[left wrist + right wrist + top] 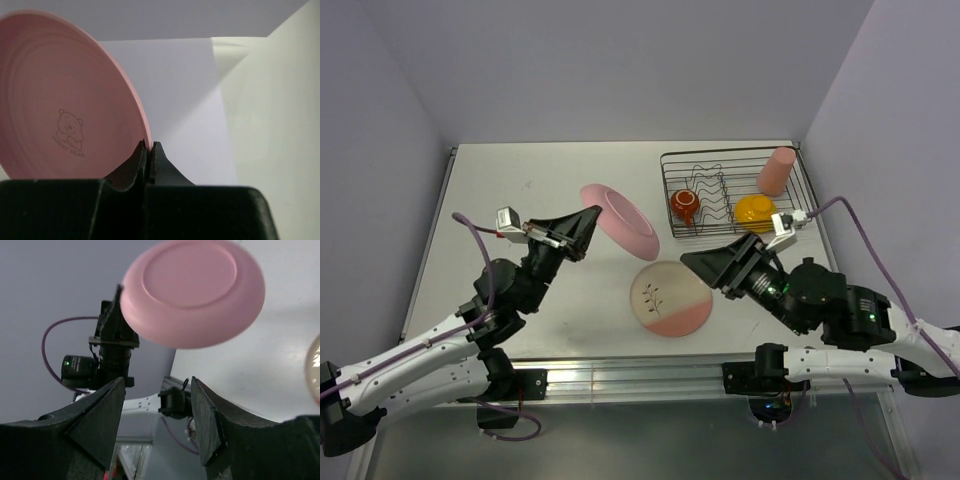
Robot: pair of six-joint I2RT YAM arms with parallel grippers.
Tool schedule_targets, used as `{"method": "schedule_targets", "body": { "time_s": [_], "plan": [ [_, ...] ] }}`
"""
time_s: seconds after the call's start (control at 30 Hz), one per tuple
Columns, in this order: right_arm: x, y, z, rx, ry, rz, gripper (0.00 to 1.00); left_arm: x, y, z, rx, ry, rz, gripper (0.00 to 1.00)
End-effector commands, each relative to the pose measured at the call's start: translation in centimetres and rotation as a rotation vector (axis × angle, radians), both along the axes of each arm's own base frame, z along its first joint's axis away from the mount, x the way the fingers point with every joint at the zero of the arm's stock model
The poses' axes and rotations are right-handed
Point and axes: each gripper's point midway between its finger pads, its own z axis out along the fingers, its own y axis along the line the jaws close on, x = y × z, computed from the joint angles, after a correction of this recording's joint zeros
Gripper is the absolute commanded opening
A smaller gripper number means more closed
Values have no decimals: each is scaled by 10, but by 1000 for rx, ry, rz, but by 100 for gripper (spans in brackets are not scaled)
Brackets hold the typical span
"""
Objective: Load the mixed dishes into the dish rack
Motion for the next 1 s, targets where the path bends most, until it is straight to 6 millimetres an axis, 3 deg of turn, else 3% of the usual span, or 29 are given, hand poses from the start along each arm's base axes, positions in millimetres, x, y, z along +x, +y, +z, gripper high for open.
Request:
{"method": "schedule_targets", "body": {
  "time_s": [0.0,0.1,0.13,0.17,0.23,0.27,0.3,0.37,0.4,0.8,0.97],
  "plan": [
    [-13,34,12,186,67,100,63,-15,31,58,-196,-157,32,0],
    [-16,40,15,298,77,123,62,-21,35,65,-288,-170,-1,0],
    [-15,41,14,335,90,121,61,-20,34,57,-302,-160,-9,0],
    [-15,42,3,351,94,121,61,-26,42,69,-400,-185,-29,0],
    [-15,41,16,476,75,127,61,-25,39,61,-448,-178,-54,0],
    [-14,40,1,490,74,121,61,-30,45,69,-515,-202,-76,0],
    [-14,36,17,598,50,128,62,-29,42,67,-524,-202,-85,0],
    [-12,32,10,665,56,114,62,-31,42,66,-546,-207,-98,0],
    [-12,27,20,732,43,115,62,-32,43,68,-555,-217,-103,0],
    [3,21,24,882,13,39,62,-42,59,64,-618,-249,-107,0],
    [6,29,30,886,16,56,61,-45,64,63,-633,-257,-106,0]
  ]
}}
